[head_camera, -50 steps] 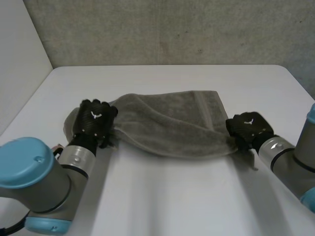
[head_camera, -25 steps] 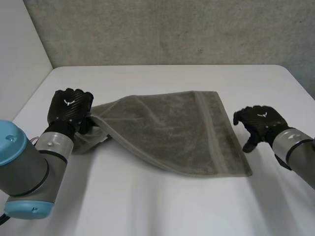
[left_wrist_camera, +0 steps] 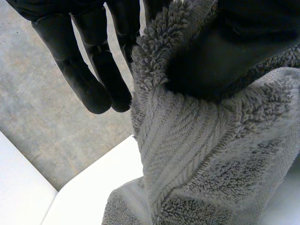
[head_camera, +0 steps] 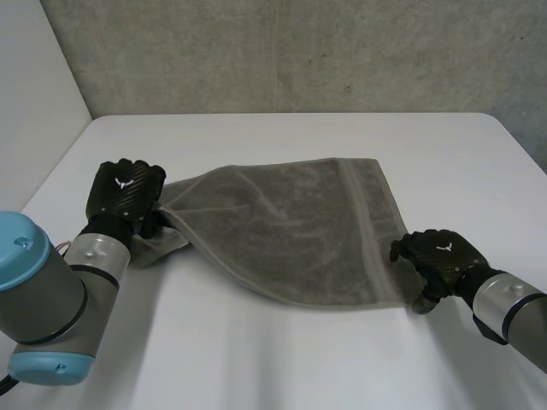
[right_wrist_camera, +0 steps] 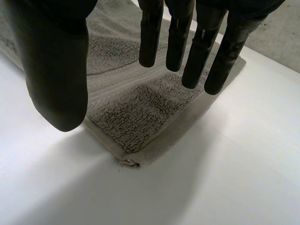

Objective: Fold the towel.

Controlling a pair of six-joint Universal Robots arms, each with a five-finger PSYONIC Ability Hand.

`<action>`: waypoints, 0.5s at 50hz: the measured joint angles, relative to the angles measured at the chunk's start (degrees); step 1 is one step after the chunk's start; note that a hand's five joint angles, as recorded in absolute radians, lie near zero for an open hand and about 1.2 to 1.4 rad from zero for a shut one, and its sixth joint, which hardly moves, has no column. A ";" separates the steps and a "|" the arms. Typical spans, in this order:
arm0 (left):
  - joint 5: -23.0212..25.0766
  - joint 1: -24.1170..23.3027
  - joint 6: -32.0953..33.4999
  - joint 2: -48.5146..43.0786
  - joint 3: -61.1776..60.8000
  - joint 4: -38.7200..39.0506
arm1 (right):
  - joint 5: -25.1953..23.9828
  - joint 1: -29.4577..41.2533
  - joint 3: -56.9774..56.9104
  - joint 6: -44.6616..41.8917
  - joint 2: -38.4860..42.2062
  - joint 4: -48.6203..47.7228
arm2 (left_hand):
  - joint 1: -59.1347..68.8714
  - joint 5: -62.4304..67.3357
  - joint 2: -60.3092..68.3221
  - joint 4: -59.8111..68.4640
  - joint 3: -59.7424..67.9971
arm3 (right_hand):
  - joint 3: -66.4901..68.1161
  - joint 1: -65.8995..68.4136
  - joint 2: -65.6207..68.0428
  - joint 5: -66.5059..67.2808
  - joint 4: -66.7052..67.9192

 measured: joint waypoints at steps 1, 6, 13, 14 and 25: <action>0.01 -0.03 0.00 0.01 -0.03 0.01 | 0.02 0.04 0.02 -0.19 0.27 -0.33 | 0.00 0.00 0.00 0.00 0.00 | 0.00 0.00 0.00 0.01 0.00; 0.09 -0.23 -0.01 0.03 -0.17 0.03 | 0.38 0.16 -0.17 -1.59 1.96 -2.17 | 0.00 0.00 0.00 0.00 0.00 | 0.00 0.00 0.00 0.02 0.00; 0.12 -0.38 -0.01 -0.02 -0.22 0.03 | 0.83 0.16 -0.60 -2.76 4.44 -3.23 | -0.06 0.00 0.00 0.00 0.00 | 0.00 0.00 0.00 0.10 0.00; 0.12 -0.38 -0.02 -0.03 -0.23 0.03 | 0.87 0.16 -0.65 -2.86 4.78 -3.47 | -0.06 0.00 0.00 0.00 0.00 | 0.00 0.02 0.00 0.12 0.00; 0.12 -0.51 -0.01 -0.03 -0.33 0.09 | 0.98 0.14 -1.20 -3.06 6.15 -6.60 | -0.06 0.00 0.00 0.00 0.00 | 1.40 2.10 0.20 3.97 1.23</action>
